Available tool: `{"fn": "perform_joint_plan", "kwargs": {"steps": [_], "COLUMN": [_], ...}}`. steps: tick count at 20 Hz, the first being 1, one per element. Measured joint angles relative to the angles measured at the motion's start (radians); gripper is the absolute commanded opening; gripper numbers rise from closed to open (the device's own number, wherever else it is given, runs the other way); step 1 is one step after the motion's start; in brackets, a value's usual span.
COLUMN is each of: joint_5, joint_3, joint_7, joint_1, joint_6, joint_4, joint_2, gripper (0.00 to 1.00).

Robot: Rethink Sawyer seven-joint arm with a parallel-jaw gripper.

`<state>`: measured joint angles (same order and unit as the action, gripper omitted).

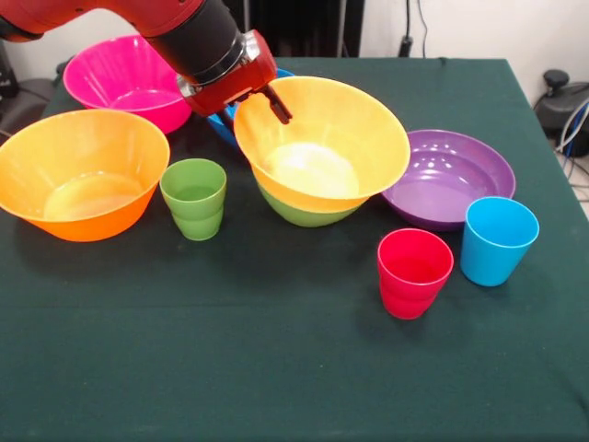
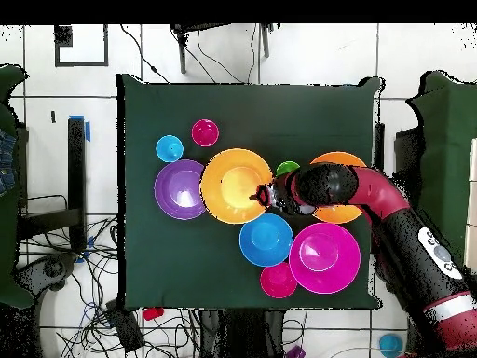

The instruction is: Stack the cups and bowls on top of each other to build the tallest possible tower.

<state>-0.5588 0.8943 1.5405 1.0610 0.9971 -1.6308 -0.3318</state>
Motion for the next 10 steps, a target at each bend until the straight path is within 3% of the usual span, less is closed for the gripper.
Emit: {"fn": "perform_joint_plan", "kwargs": {"steps": [10], "joint_5": [-0.005], "joint_3": [0.006], "joint_7": [0.0], "joint_1": [-0.002], "joint_6": [0.001], "joint_4": [0.007], "joint_2": [-0.002], "gripper": [1.0]}}
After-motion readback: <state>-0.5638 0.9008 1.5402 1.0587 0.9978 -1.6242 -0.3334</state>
